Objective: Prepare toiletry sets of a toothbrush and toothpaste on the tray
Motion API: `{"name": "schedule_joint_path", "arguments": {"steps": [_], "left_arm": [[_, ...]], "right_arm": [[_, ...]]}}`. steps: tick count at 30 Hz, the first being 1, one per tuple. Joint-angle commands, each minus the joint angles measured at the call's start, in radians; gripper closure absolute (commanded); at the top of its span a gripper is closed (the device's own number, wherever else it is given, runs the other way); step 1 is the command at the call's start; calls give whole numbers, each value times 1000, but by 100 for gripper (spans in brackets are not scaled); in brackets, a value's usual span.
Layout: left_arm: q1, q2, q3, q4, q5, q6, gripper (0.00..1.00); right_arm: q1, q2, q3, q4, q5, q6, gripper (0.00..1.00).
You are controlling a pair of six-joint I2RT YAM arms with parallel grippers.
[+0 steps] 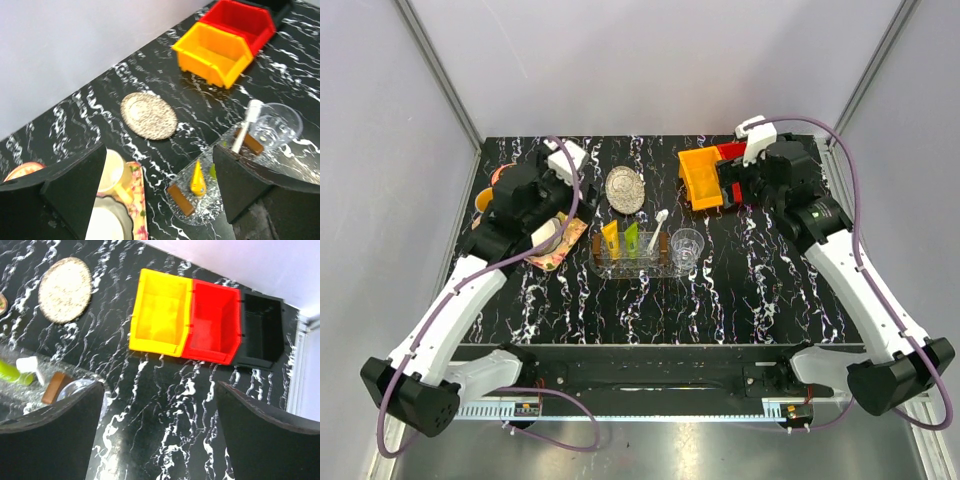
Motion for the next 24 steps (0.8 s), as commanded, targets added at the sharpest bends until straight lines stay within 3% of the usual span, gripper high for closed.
{"name": "schedule_joint_path", "arguments": {"steps": [1, 11, 24], "left_arm": [[78, -27, 28, 44, -128, -115, 5], [260, -48, 6, 84, -177, -221, 1], [293, -93, -132, 182, -200, -260, 1]], "right_arm": [[-14, -35, 38, 76, 200, 29, 0], [-18, -151, -54, 214, 235, 18, 0], [-18, -122, -103, 260, 294, 0, 0]]}}
